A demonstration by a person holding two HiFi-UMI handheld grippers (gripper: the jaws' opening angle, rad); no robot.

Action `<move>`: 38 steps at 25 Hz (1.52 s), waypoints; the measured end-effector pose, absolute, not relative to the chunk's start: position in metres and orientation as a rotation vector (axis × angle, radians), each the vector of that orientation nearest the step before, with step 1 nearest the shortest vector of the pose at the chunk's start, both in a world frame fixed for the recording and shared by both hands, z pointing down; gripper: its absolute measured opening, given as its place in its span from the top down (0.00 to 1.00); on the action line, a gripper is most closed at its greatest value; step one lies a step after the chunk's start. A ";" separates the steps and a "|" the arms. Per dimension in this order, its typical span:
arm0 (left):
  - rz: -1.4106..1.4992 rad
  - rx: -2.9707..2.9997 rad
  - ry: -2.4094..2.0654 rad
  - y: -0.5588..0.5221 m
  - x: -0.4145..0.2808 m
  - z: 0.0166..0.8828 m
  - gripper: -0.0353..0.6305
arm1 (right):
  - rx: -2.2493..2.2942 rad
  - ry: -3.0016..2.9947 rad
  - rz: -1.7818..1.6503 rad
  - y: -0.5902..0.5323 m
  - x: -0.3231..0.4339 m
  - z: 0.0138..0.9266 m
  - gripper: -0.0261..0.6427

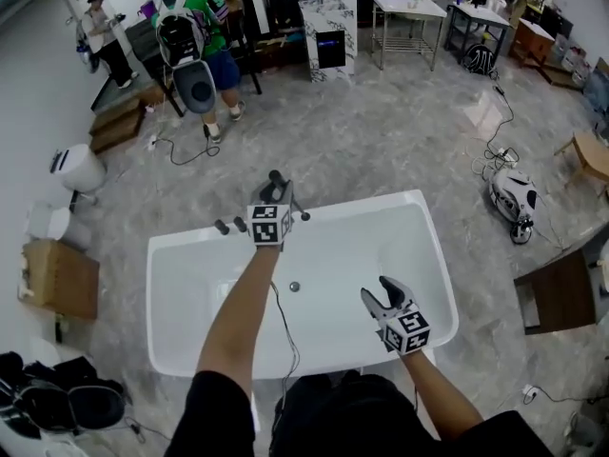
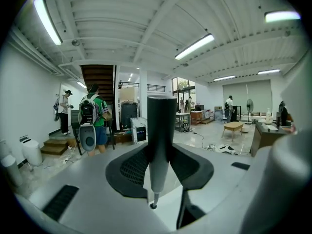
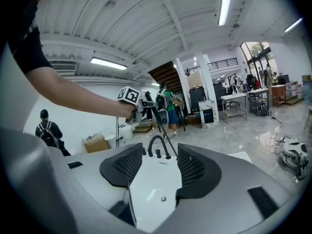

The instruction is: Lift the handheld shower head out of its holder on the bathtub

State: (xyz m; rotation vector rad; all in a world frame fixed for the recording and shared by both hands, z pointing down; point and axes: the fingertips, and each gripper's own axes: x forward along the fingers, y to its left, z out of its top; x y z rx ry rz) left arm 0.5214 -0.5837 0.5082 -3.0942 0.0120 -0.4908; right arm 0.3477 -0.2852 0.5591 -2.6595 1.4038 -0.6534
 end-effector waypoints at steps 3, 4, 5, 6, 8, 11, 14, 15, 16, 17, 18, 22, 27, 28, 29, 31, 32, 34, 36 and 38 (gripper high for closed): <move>-0.425 -3.074 -0.019 -0.587 0.517 0.480 0.76 | -2.674 1.393 -0.578 -0.294 0.348 0.539 0.65; -0.402 -3.067 -0.026 -0.590 0.518 0.469 0.76 | -2.682 1.395 -0.551 -0.299 0.349 0.531 0.65; -0.379 -3.060 -0.029 -0.593 0.519 0.457 0.76 | -2.692 1.397 -0.526 -0.303 0.351 0.523 0.66; -0.359 -3.053 -0.030 -0.596 0.520 0.446 0.76 | -2.699 1.395 -0.505 -0.307 0.353 0.515 0.66; -0.334 -3.039 -0.038 -0.597 0.516 0.429 0.76 | -2.704 1.385 -0.472 -0.309 0.350 0.505 0.66; -0.290 -3.035 -0.047 -0.598 0.505 0.408 0.76 | -2.716 1.383 -0.430 -0.312 0.344 0.496 0.66; -0.232 -3.031 -0.048 -0.610 0.495 0.382 0.76 | -2.723 1.387 -0.375 -0.326 0.342 0.477 0.68; -0.221 -3.027 -0.049 -0.613 0.491 0.375 0.76 | -2.725 1.391 -0.348 -0.330 0.341 0.469 0.69; -0.218 -3.022 -0.052 -0.617 0.487 0.371 0.76 | -2.728 1.394 -0.315 -0.334 0.339 0.461 0.70; -0.222 -3.018 -0.057 -0.620 0.484 0.367 0.76 | -2.736 1.394 -0.282 -0.338 0.338 0.453 0.71; -0.230 -3.016 -0.062 -0.623 0.480 0.365 0.76 | -2.748 1.391 -0.252 -0.341 0.338 0.446 0.74; -0.255 -3.020 -0.063 -0.631 0.464 0.369 0.76 | -2.782 1.363 -0.188 -0.344 0.336 0.430 0.86; -0.252 -3.022 -0.063 -0.632 0.451 0.374 0.76 | -2.816 1.361 -0.167 -0.344 0.335 0.427 0.92; -0.249 -3.023 -0.061 -0.632 0.449 0.375 0.76 | -2.824 1.371 -0.167 -0.344 0.334 0.429 0.93; -0.246 -3.024 -0.059 -0.631 0.448 0.375 0.76 | -2.828 1.377 -0.168 -0.344 0.333 0.431 0.93; -0.241 -3.024 -0.057 -0.631 0.446 0.377 0.76 | -2.829 1.372 -0.176 -0.342 0.333 0.435 0.93; -0.241 -3.024 -0.056 -0.631 0.446 0.379 0.76 | -2.831 1.365 -0.183 -0.342 0.334 0.436 0.93; -0.240 -3.026 -0.056 -0.634 0.445 0.380 0.76 | -2.838 1.349 -0.202 -0.344 0.335 0.438 0.94; -0.241 -3.030 -0.055 -0.635 0.446 0.383 0.76 | -2.847 1.340 -0.216 -0.345 0.337 0.440 0.94; -0.243 -3.034 -0.051 -0.632 0.446 0.385 0.76 | -2.853 1.335 -0.223 -0.342 0.337 0.441 0.95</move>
